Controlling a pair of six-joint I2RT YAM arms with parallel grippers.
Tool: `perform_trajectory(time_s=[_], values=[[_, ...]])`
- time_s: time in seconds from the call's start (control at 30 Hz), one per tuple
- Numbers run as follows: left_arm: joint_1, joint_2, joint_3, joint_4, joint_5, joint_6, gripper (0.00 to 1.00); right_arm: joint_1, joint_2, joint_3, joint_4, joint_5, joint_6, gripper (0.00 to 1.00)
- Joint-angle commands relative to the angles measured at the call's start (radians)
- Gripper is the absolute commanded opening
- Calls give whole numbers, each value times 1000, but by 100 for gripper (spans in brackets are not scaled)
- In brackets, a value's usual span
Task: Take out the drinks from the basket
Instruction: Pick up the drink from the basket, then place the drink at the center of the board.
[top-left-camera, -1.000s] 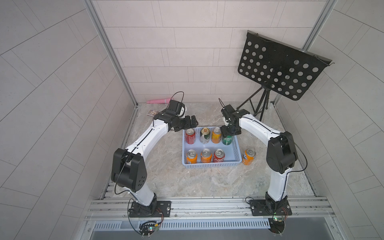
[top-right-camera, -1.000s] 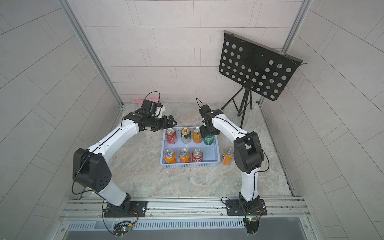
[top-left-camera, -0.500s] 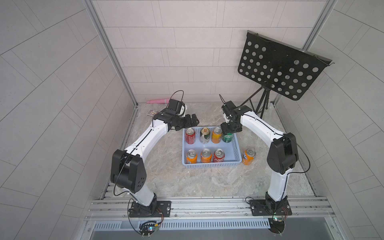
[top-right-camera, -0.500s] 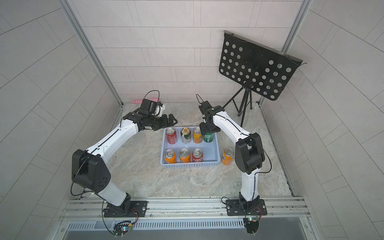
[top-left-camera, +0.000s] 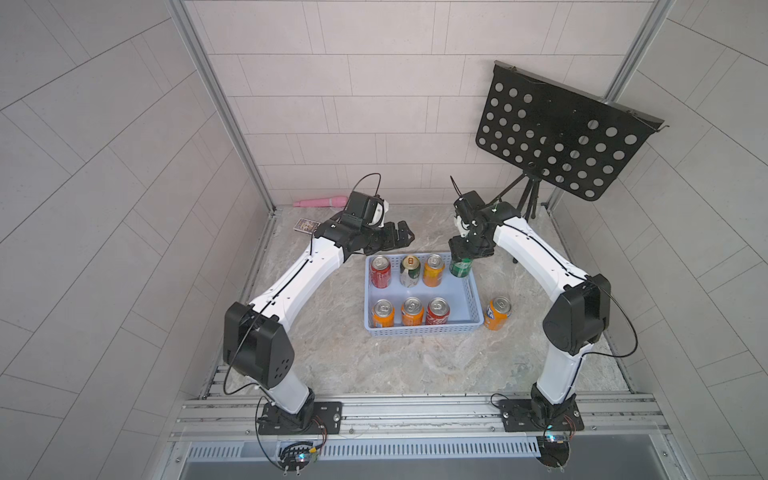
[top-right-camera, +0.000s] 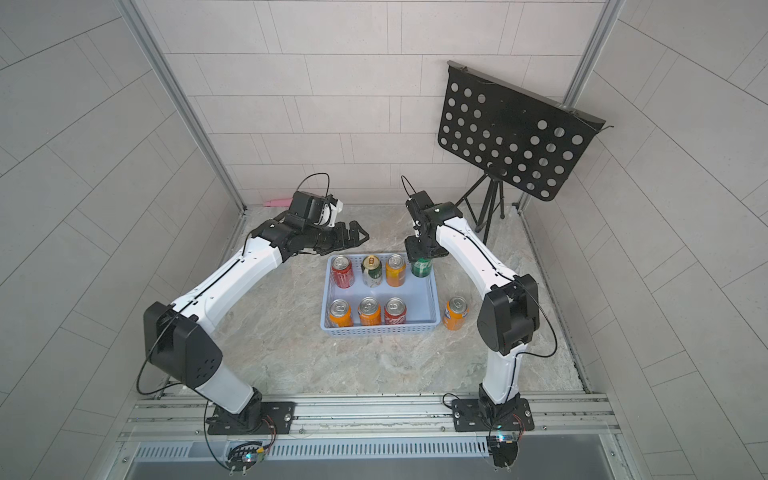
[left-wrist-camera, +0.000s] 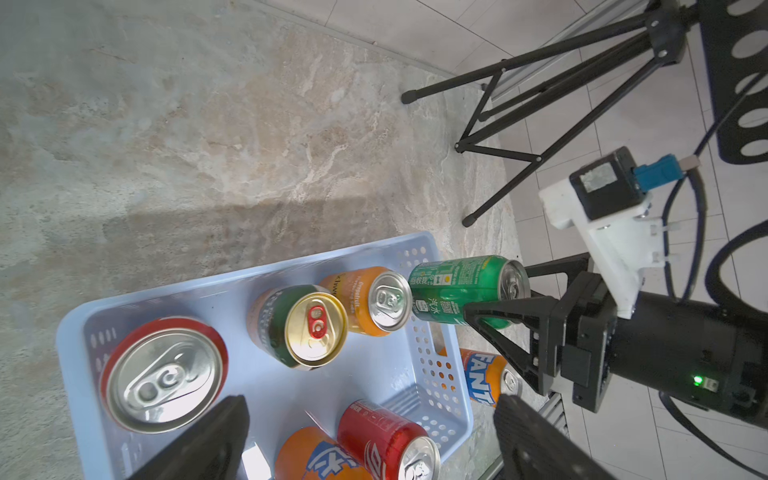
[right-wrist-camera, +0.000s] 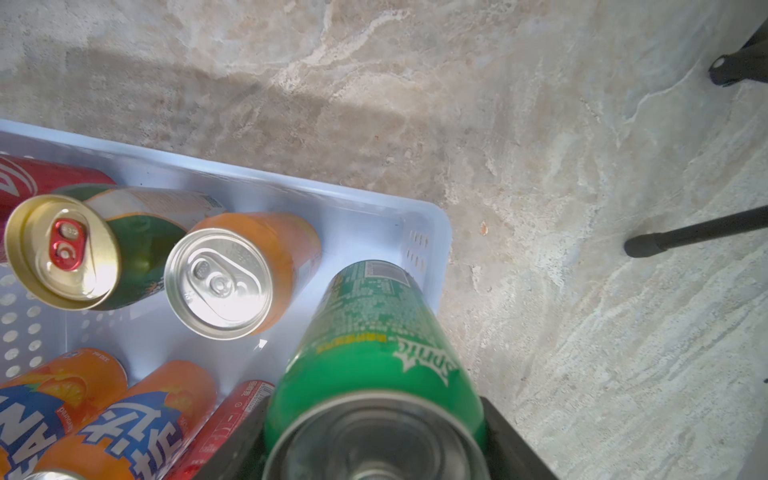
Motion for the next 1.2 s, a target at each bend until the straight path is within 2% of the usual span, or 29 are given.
perform_trajectory(time_s=[0.0, 0.37, 0.5, 0.6, 0.7, 0.8, 1.17], values=[[-46, 13, 71, -15, -31, 28, 100, -20, -70, 49, -34, 9, -16, 10], [-115, 64, 151, -43, -42, 40, 100, -93, -134, 86, -57, -32, -30, 10], [-121, 49, 134, -55, -89, 66, 100, -123, -138, 81, -74, -22, -41, 10], [-121, 24, 123, -94, -170, 128, 100, -142, -140, 63, -75, -3, -46, 10], [-118, -25, 83, -90, -272, 179, 100, -164, -142, 30, -70, 5, -47, 10], [-108, -100, -13, -11, -357, 193, 100, -171, -139, -18, -49, 17, -47, 9], [-49, -224, -191, 64, -493, 226, 100, -174, -130, -178, 70, 24, -20, 9]])
